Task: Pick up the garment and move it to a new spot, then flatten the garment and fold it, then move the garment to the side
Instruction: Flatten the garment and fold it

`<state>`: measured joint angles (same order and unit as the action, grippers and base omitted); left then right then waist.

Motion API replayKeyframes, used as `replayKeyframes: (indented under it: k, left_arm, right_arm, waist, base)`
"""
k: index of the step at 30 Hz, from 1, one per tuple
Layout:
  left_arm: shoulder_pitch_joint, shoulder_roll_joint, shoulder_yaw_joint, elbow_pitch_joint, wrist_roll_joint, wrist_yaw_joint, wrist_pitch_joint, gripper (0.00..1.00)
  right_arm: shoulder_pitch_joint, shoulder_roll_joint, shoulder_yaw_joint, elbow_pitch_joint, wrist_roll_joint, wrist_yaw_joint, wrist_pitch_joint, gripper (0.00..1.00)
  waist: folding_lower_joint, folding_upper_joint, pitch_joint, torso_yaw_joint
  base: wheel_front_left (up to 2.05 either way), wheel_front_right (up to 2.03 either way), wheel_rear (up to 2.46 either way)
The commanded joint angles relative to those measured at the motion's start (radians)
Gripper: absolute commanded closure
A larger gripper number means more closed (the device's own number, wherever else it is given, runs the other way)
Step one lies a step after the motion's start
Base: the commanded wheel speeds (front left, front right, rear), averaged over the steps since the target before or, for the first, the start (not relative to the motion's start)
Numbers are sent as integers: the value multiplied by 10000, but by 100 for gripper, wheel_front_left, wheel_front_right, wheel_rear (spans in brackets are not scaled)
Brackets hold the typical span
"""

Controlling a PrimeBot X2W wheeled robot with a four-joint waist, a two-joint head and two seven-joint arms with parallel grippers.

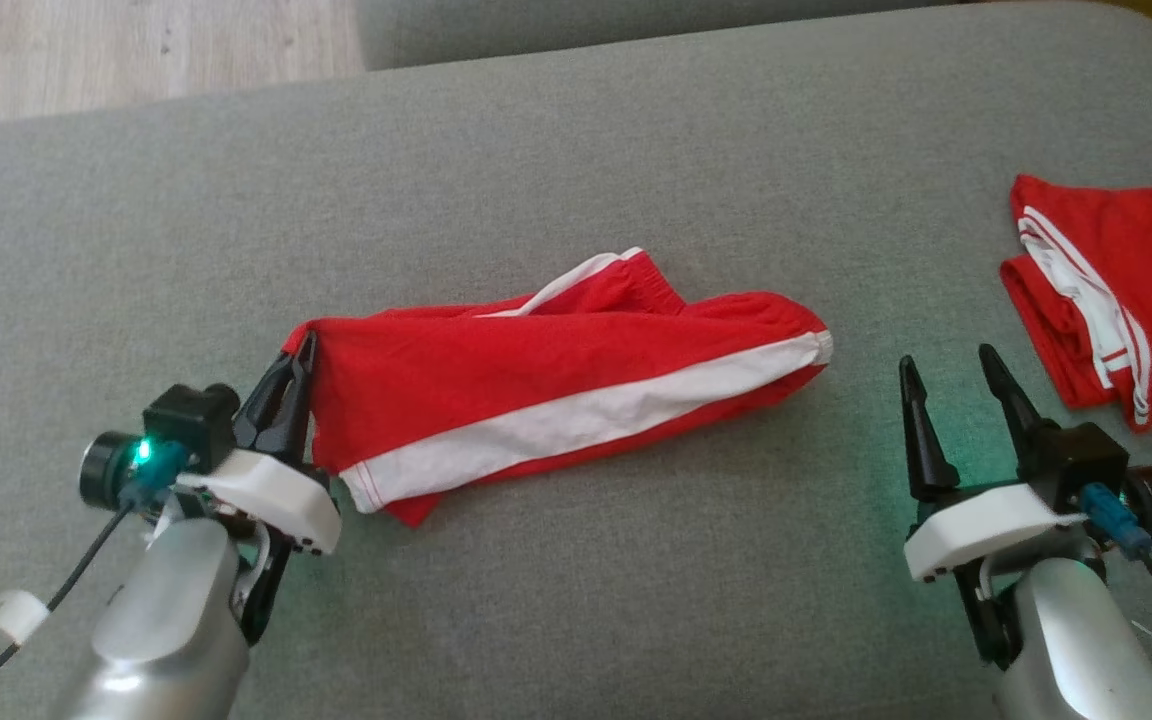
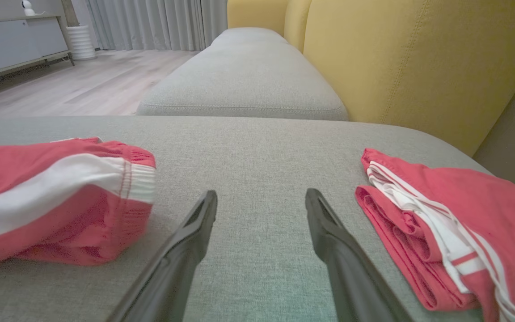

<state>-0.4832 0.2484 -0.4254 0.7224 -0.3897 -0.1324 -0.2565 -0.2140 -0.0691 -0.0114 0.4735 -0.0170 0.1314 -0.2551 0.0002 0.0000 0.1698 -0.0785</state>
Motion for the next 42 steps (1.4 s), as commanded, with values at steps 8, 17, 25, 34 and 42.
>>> replayKeyframes:
  k: [8,17,25,34,42]
  left_arm:
    - [-11,158,946,-8,-258,358,-53,0]
    - [3049,-1046,2977,-2693,999,1208,-53,0]
    - [4641,-1787,3886,-3799,1789,686,-53,0]
    - [5128,-1958,4151,-3844,2128,407,-53,0]
    - [4608,-1979,3184,-2999,1088,36,-53,0]
  right_arm:
    - [-215,171,330,-635,345,-7,-67,0]
    - [270,186,721,-611,702,-7,-67,0]
    - [476,188,1027,-371,862,-7,-67,0]
    - [544,188,1125,-231,979,-7,-67,0]
    - [513,188,1170,-146,825,-7,-67,0]
  waist:
    - [-2,0,-535,31]
    - [-2,0,-1422,343]
    - [-2,0,-1789,557]
    - [-2,0,-1931,550]
    - [-2,0,-1561,459]
  base:
    - [0,0,0]
    - [0,0,0]
    - [0,0,0]
    - [0,0,0]
    - [0,0,0]
